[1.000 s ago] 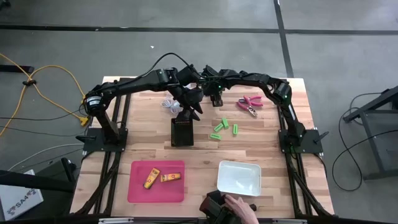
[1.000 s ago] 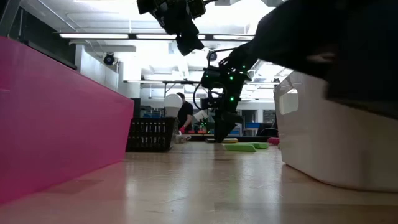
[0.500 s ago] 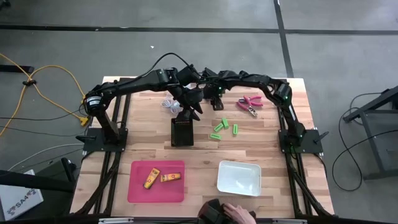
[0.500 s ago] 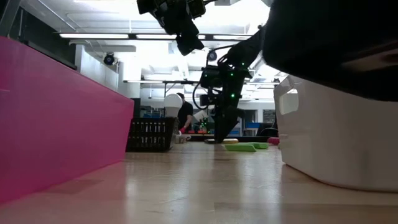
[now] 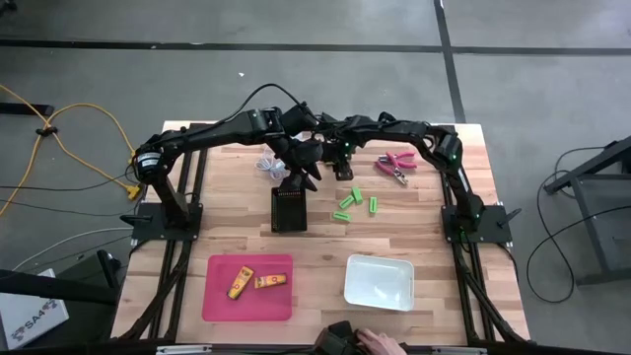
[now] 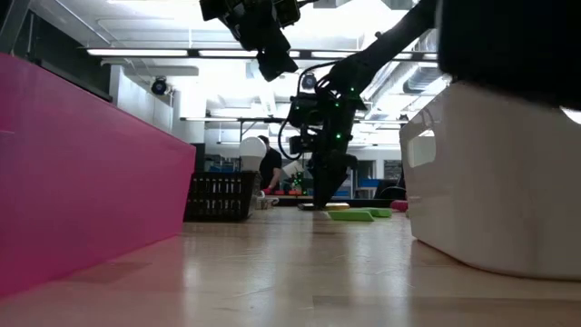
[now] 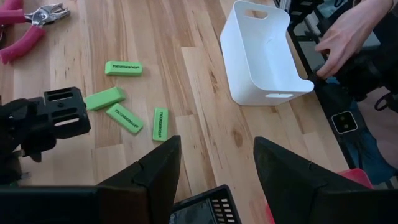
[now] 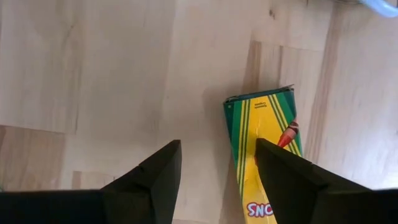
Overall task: Pick & Place School Supplies
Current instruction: Put the yellow crayon box into the pink bin
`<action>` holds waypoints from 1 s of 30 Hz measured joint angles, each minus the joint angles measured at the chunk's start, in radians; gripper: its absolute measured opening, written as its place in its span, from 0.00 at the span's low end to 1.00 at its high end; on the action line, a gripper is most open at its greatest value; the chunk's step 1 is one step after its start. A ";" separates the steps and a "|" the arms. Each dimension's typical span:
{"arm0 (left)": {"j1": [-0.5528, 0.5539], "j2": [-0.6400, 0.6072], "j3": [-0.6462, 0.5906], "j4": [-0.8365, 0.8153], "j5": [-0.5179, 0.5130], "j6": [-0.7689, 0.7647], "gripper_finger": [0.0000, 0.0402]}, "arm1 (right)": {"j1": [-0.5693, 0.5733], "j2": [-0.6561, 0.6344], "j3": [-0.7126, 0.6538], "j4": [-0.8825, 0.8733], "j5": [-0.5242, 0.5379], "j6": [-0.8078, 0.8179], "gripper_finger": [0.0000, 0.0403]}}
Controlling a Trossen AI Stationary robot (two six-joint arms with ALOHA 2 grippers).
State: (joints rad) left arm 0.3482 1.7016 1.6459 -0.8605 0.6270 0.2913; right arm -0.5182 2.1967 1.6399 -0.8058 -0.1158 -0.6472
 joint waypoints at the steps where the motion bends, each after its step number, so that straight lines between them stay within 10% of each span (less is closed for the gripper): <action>1: 0.000 0.000 0.000 0.000 0.000 0.000 0.49 | 0.000 -0.004 -0.001 -0.004 -0.001 0.002 0.48; 30: 0.000 0.000 0.000 0.000 0.006 -0.003 0.49 | -0.045 -0.076 -0.003 0.046 0.009 -0.015 0.48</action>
State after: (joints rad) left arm 0.3481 1.7016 1.6463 -0.8600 0.6331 0.2878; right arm -0.5636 2.1208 1.6371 -0.7601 -0.1072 -0.6624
